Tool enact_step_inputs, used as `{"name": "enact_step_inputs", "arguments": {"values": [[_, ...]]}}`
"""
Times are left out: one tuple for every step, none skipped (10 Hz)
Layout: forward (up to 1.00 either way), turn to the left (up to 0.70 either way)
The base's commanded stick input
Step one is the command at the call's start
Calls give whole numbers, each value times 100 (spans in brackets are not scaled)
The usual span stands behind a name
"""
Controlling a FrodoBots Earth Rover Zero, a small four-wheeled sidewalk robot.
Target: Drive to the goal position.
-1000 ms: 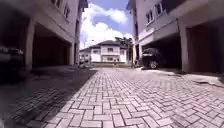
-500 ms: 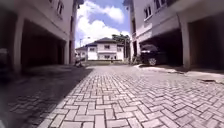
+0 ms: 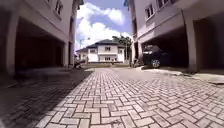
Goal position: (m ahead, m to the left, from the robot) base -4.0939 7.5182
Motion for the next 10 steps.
{"name": "enact_step_inputs", "arguments": {"values": [[85, 0], [85, -1], [85, -11], [85, -14], [85, -3], [85, 0], [85, 0], [85, 0], [85, 0], [85, 0]]}}
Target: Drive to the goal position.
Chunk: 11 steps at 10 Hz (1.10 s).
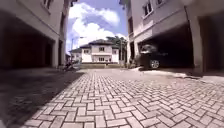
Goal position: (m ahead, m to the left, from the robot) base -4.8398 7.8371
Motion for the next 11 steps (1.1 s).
{"name": "enact_step_inputs", "arguments": {"values": [[85, 0], [85, 0], [85, 0], [85, 0], [85, 0], [85, 0], [85, 0], [85, 0], [85, 0], [85, 0], [85, 0]]}}
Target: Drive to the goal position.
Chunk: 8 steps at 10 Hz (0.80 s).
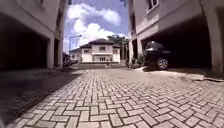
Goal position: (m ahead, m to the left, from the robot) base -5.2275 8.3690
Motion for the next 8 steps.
{"name": "enact_step_inputs", "arguments": {"values": [[85, 0], [85, 0], [85, 0], [85, 0], [85, 0], [85, 0], [85, 0], [85, 0]]}}
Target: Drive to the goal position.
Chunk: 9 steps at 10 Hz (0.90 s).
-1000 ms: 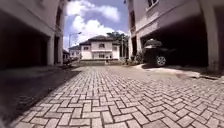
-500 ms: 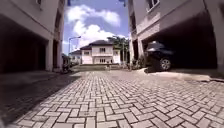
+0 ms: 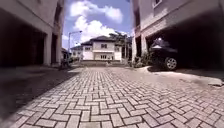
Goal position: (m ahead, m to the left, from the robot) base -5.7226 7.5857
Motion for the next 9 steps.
{"name": "enact_step_inputs", "arguments": {"values": [[85, 0], [85, 0], [85, 0], [85, 0], [85, 0], [85, 0], [85, 0], [85, 0], [85, 0]]}}
